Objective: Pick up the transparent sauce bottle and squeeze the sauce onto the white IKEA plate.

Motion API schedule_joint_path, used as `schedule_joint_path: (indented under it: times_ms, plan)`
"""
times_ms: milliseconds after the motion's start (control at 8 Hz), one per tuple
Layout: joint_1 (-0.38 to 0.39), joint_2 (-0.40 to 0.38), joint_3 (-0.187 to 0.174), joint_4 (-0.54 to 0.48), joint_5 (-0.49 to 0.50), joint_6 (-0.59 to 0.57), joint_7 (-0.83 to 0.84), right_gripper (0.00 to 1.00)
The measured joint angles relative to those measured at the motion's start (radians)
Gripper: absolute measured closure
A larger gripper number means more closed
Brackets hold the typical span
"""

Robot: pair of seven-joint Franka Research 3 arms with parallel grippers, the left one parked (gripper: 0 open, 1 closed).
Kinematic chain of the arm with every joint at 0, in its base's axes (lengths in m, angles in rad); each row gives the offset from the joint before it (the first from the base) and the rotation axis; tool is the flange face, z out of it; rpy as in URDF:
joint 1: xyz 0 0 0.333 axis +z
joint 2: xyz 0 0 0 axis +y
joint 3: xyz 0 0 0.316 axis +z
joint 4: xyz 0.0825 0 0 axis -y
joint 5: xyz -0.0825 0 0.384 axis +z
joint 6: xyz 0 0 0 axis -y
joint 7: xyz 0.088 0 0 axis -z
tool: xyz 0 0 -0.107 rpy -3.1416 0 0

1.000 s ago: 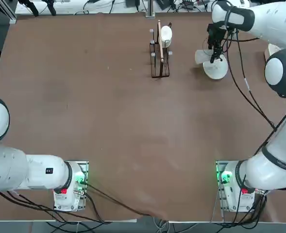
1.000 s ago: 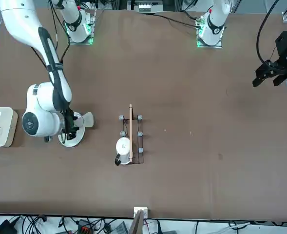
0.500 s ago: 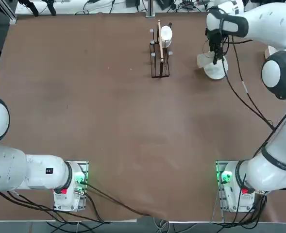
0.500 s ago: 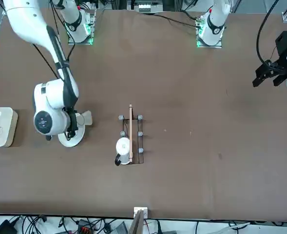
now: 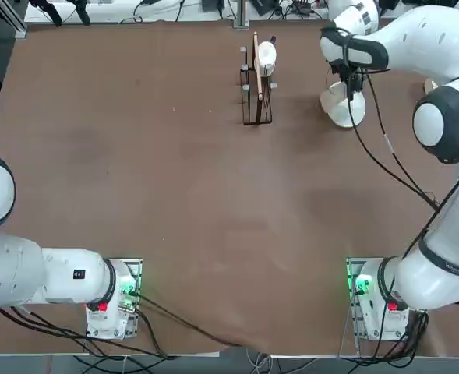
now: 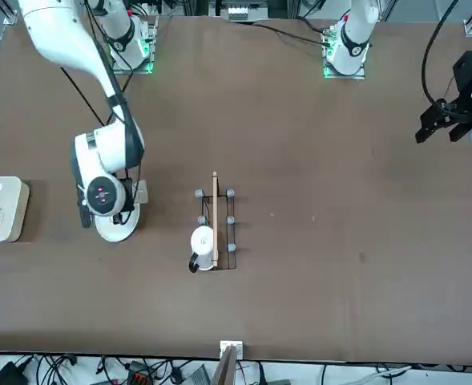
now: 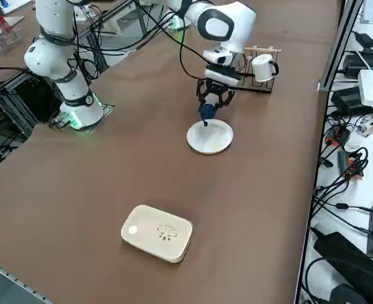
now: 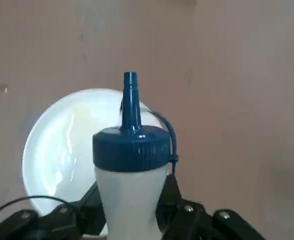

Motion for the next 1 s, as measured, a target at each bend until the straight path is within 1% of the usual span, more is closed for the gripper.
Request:
schedule_joint_path:
  times_ms: [375,750,1000]
  plan:
    - [0.042,0.005,0.0,0.003,-0.21,-0.148,0.033,0.52]
    - [0.082,0.048,0.0,0.004,-0.415,-0.311,0.139,0.52]
    - [0.085,0.083,-0.004,0.005,-0.496,-0.394,0.227,0.52]
